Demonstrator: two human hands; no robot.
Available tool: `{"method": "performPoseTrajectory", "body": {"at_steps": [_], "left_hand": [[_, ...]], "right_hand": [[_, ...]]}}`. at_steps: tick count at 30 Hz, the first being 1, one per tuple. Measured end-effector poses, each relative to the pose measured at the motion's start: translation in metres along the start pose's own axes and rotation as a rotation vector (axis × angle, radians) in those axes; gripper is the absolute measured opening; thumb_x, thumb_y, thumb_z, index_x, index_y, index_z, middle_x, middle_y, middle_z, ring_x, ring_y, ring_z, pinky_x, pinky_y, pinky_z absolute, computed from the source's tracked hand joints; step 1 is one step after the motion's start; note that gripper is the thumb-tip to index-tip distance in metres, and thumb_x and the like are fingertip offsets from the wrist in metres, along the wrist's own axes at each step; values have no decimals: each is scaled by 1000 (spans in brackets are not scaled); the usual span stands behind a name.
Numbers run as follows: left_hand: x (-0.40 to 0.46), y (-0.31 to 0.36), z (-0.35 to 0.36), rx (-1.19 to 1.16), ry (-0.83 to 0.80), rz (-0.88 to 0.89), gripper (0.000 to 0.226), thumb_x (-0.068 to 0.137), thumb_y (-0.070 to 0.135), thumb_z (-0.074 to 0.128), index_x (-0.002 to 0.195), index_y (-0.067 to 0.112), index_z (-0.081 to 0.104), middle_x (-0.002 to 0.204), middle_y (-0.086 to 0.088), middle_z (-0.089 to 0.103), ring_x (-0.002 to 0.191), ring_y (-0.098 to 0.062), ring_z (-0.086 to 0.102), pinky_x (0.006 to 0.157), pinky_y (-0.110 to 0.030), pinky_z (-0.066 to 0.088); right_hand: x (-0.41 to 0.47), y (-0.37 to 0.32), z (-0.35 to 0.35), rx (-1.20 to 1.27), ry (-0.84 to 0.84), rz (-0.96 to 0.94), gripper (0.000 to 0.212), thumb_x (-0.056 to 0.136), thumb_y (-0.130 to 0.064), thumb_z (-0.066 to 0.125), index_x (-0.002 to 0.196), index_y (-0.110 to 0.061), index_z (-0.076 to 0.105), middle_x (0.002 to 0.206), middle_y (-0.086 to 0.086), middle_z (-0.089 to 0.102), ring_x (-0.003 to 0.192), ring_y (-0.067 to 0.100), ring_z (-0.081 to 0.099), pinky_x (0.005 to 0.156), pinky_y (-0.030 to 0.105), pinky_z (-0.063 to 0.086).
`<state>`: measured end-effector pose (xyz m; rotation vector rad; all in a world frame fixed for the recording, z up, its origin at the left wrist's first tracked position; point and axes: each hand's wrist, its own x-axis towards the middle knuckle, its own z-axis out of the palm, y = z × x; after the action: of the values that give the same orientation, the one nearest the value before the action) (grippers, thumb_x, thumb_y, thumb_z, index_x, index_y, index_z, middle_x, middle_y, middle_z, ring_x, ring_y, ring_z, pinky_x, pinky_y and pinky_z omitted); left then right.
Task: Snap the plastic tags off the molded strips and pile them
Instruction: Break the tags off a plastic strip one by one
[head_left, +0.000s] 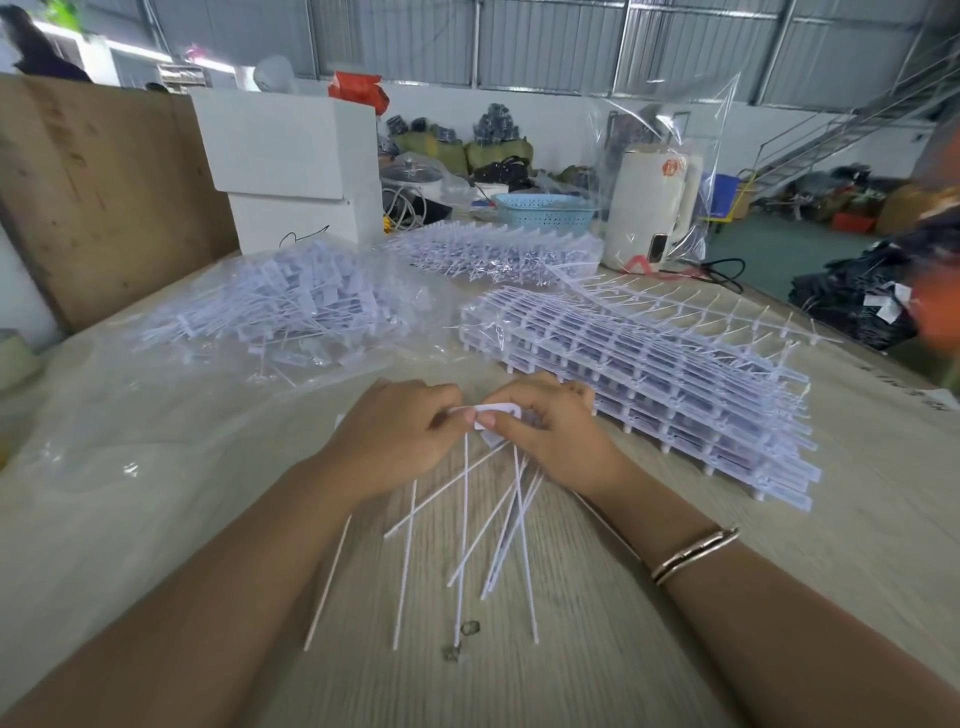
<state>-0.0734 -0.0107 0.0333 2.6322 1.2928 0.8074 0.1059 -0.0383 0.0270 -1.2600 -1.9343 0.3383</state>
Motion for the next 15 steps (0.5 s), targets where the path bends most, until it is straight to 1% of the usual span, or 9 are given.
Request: {"method": "performPoseTrajectory", "body": {"at_steps": [2,4,5,7,9,10,11,13,15], "left_hand": [[1,-3,0,-277,-76,-79,35,94,32,51,59,28,48,52,8,54,47,-6,42,55,-26,31],[2,-4,-1,-484,-117,-106,34,95,25,51,61,24,53,55,9,58,54,-10,47,59,-26,35],[2,-5,-1,-564,-115,-105,33,95,22,51,62,21,54,56,9,58,59,-12,49,63,-25,37],[2,-4,-2,-717,-81,-91,33,94,19,51,61,21,54,57,8,58,61,-8,51,64,-14,38],[2,-1,-1,-810,-61,-92,32,92,25,52,60,28,55,58,9,58,60,-1,53,65,-9,38],[2,-1,0,-826,-57,-99,32,91,29,53,59,30,56,59,10,59,60,0,53,66,-11,38],[2,0,1,-832,-55,-112,32,92,32,52,60,32,57,60,11,60,61,2,53,69,-16,38],[2,0,6,-861,-41,-137,30,92,34,50,63,32,57,61,12,61,63,2,54,69,-26,35],[3,2,9,-930,-14,-144,27,87,39,49,64,31,58,63,13,60,64,0,56,68,-30,33]], "right_hand": [[1,-1,1,76,5,7,7,88,-28,63,87,-28,69,87,2,71,92,19,59,95,56,30],[1,-2,1,175,19,14,7,88,-23,64,88,-24,70,84,9,71,89,24,61,94,57,35],[1,-3,2,224,35,9,8,88,-19,64,89,-21,71,85,9,71,88,24,62,94,55,38],[0,-5,3,323,72,-16,9,88,-12,64,89,-14,72,84,4,71,83,17,64,89,43,44],[-1,-6,4,434,101,-13,10,88,-9,63,89,-12,72,83,-2,70,80,10,63,80,28,46],[-1,-7,5,484,112,1,11,87,-8,63,88,-14,72,83,-5,70,79,9,63,78,25,47],[-1,-7,5,521,125,15,12,87,-9,63,86,-17,72,82,-7,70,79,9,63,77,25,48],[-1,-6,6,548,152,22,15,86,-9,64,84,-21,72,81,-8,71,80,10,64,81,31,49],[-1,-6,7,562,184,23,13,85,-12,65,82,-22,73,82,-6,72,83,12,65,85,35,49]]}}
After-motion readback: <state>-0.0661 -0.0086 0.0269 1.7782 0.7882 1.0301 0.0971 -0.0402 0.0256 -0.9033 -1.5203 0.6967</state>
